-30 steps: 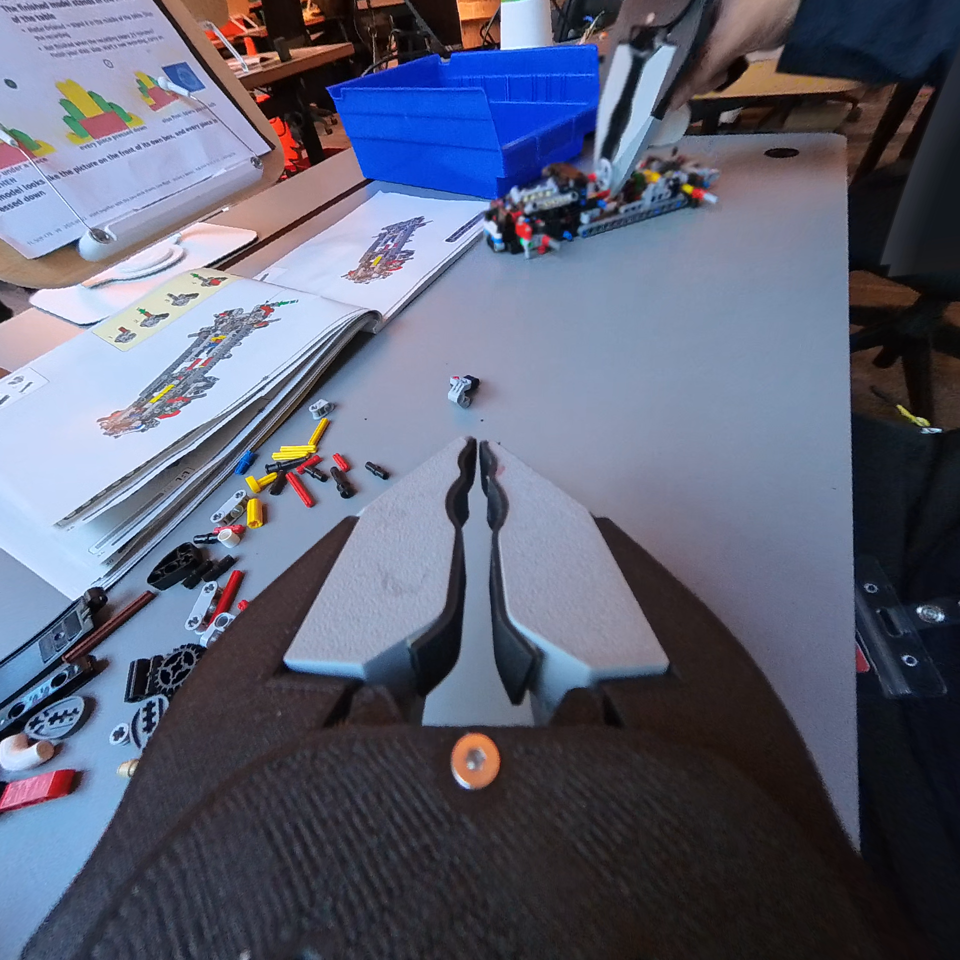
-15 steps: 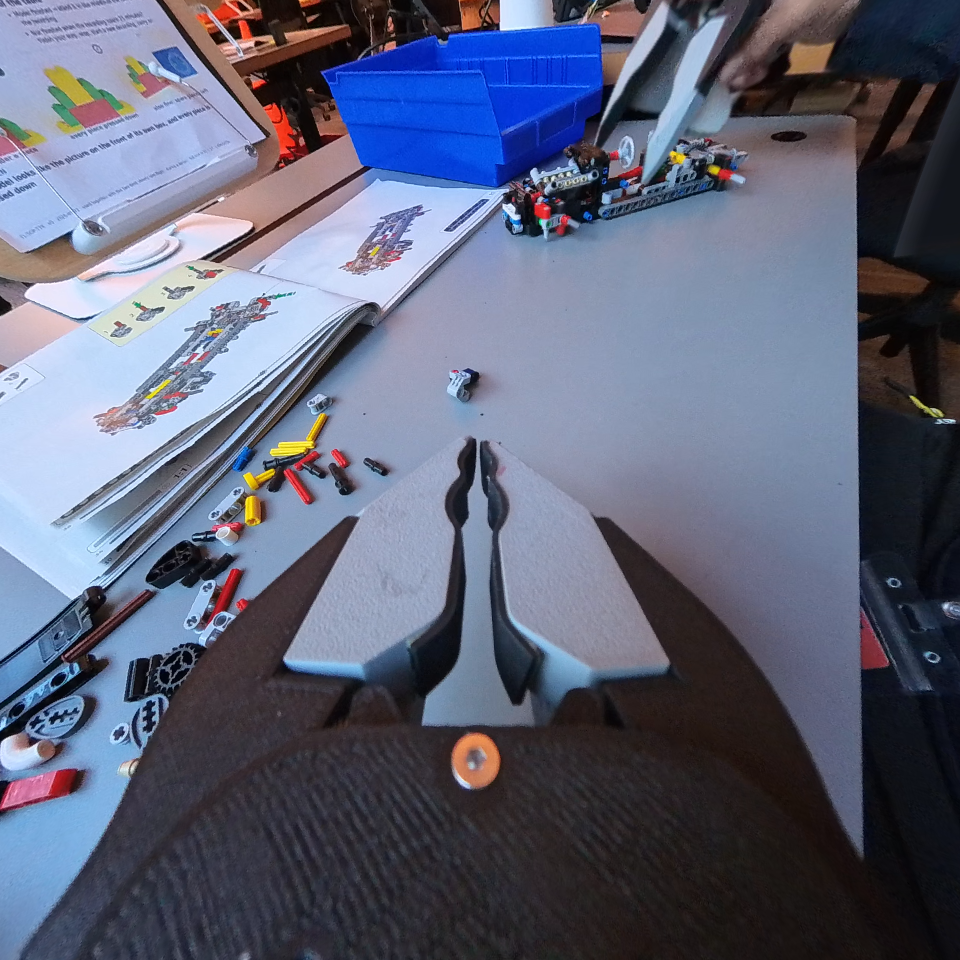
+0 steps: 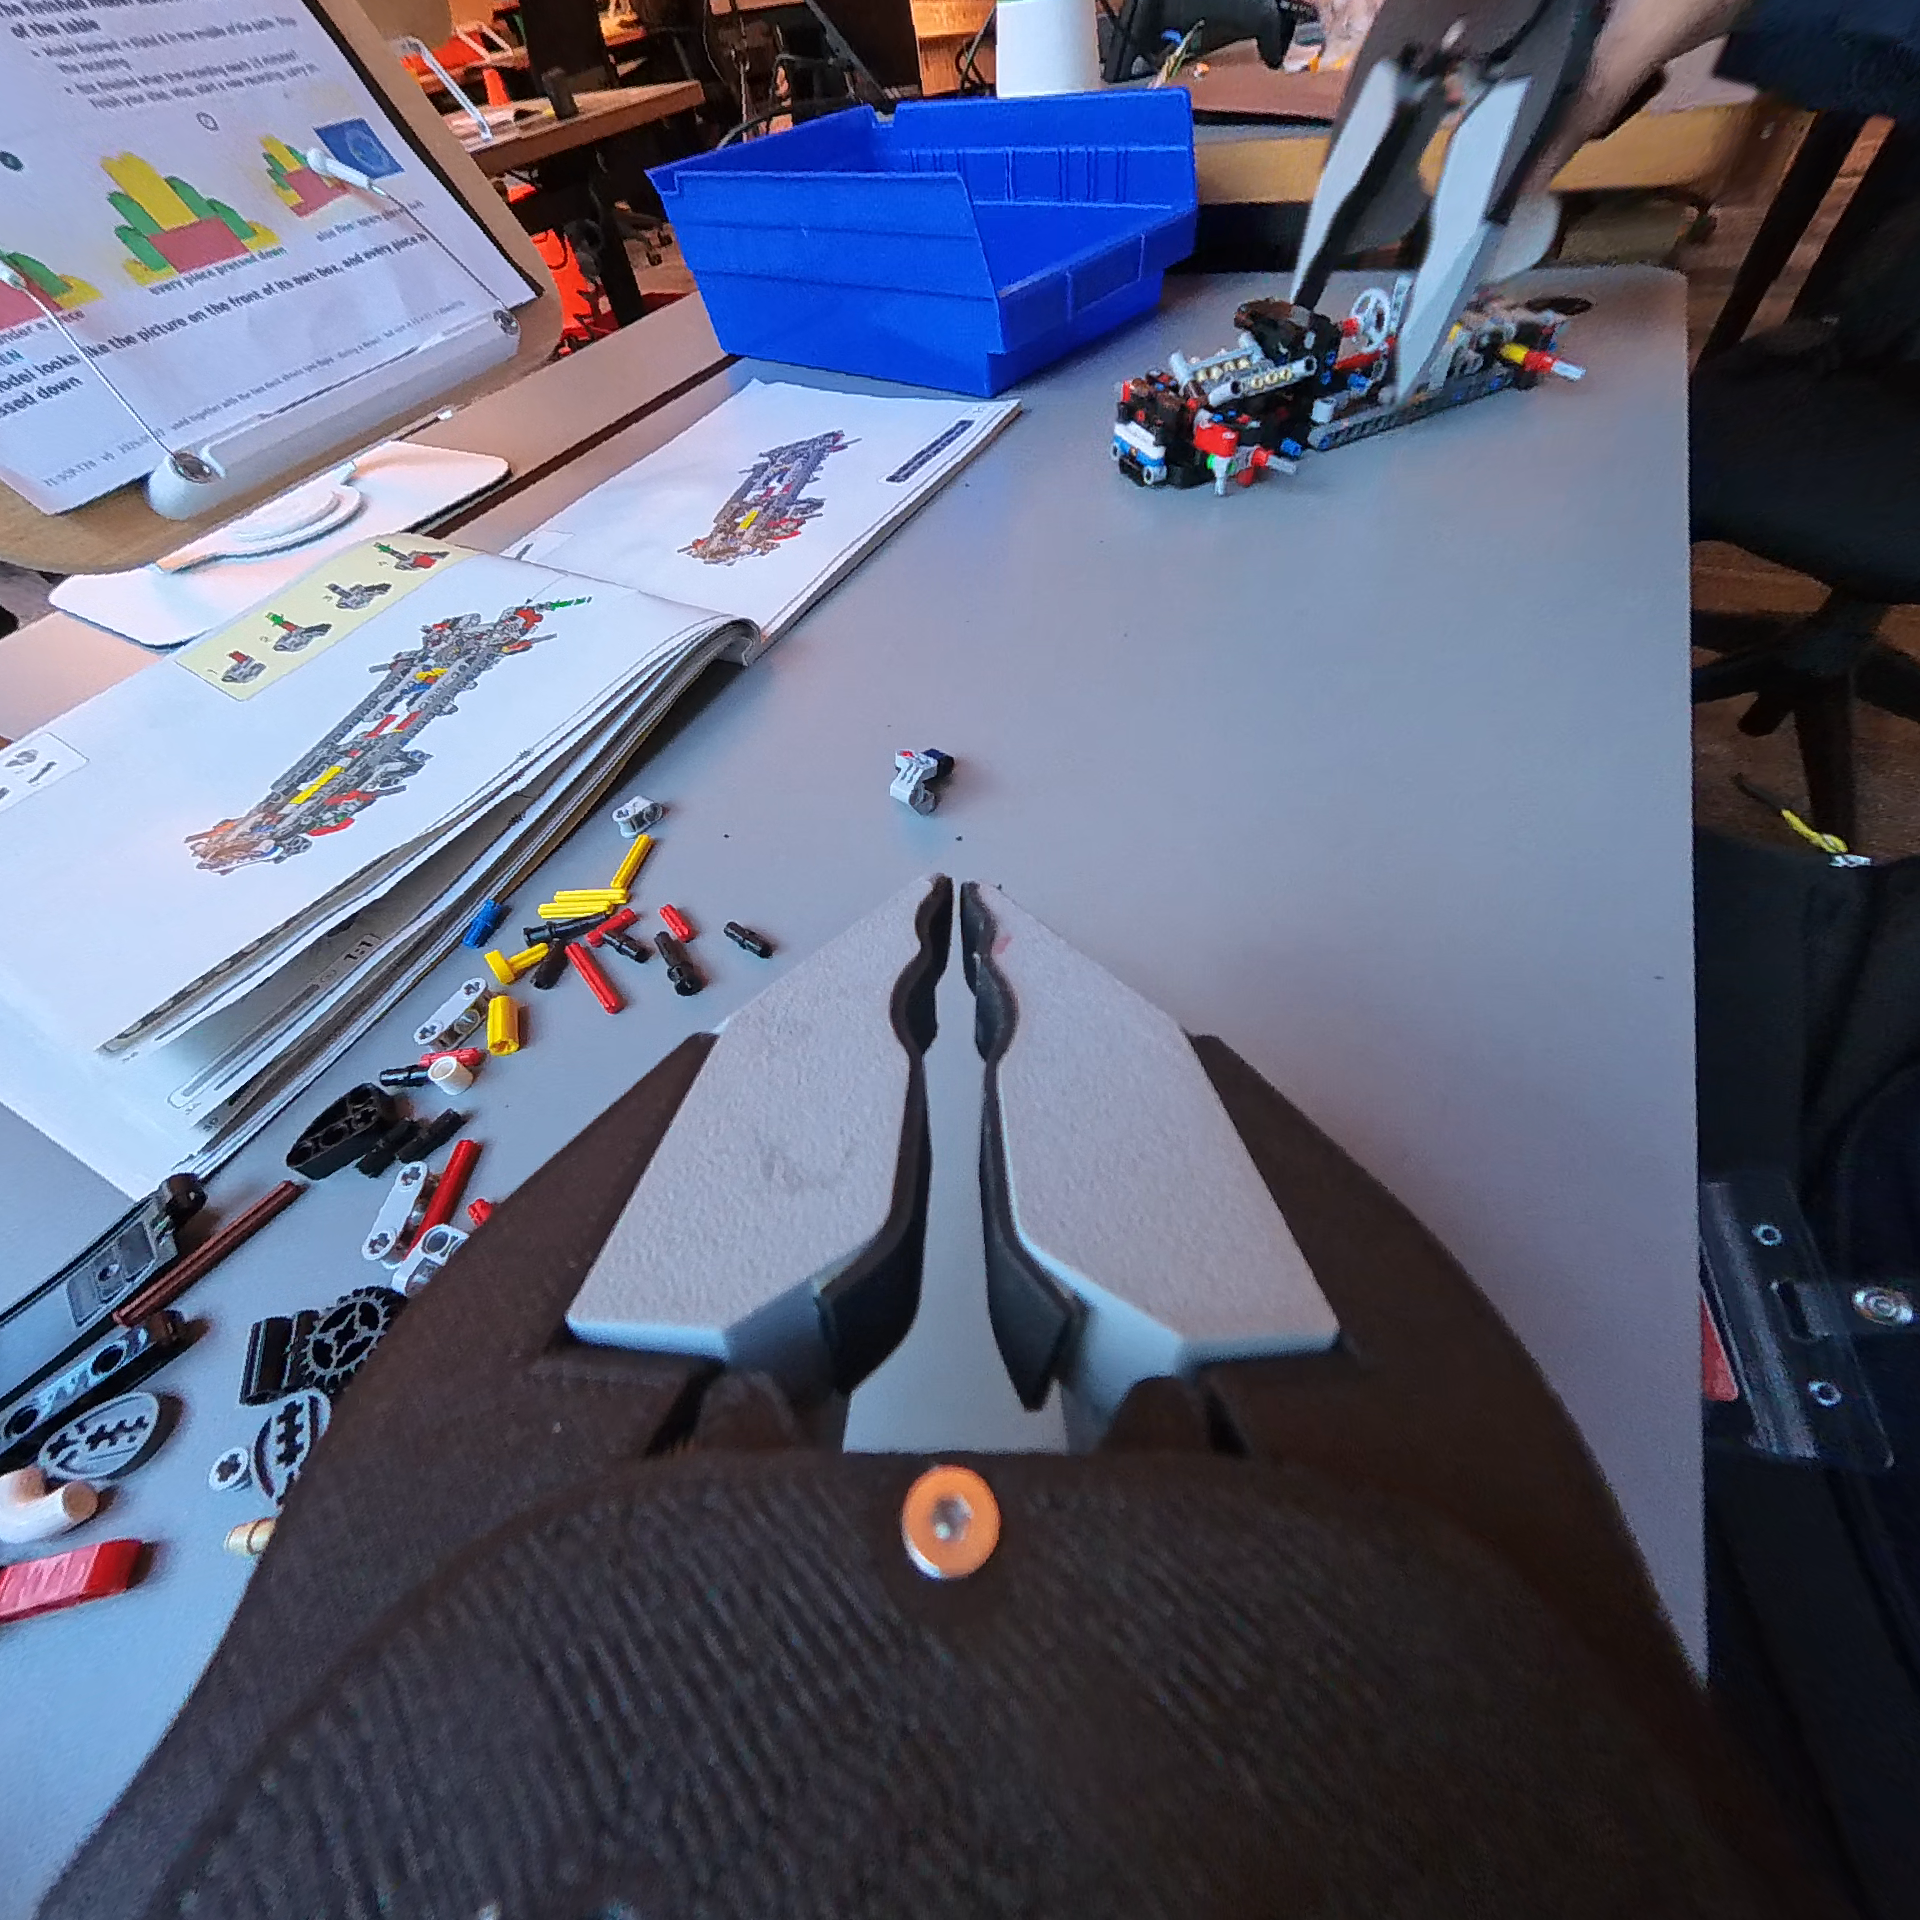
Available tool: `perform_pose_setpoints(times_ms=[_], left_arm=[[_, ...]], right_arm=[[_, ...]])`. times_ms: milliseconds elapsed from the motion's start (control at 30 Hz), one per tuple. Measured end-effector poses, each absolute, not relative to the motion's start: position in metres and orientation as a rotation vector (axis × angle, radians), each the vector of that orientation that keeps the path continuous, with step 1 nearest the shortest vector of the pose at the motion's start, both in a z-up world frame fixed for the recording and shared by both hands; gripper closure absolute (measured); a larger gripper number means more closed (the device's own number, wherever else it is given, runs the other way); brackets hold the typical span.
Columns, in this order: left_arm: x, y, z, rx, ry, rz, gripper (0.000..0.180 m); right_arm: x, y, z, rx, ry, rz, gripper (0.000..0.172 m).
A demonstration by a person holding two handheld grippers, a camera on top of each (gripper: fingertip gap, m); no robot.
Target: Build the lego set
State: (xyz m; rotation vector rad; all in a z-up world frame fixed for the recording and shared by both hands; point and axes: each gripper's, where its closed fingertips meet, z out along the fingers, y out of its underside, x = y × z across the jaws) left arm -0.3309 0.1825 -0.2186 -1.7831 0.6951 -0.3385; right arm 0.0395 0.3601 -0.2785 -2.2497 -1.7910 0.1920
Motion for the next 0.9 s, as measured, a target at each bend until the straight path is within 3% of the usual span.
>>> perform_pose_setpoints(times_ms=[33, 300, 633, 800, 900], left_arm=[[-0.331, 0.182, -0.218, -1.78, 0.689, -0.34, 0.18], [-0.314, 0.17, -0.221, -1.758, 0.787, -0.291, 0.18], [-0.312, 0.168, -0.221, -1.755, 0.795, -0.33, 0.18], [-0.313, 0.165, -0.216, -1.734, 0.779, -0.376, 0.18], [-0.312, 0.164, -0.216, -1.735, 0.781, -0.382, 0.18]], right_arm=[[0.038, 0.358, -0.268, -2.235, -1.754, 0.21, 0.091], [-0.103, 0.336, -0.165, -1.812, -1.433, 0.497, 0.104], [-0.316, 0.387, -0.262, -1.499, -1.905, -0.147, 0.097], [-0.34, 0.398, -0.281, -1.395, -2.073, -0.238, 0.158], [-0.343, 0.404, -0.261, -1.422, -2.042, -0.218, 0.172]])
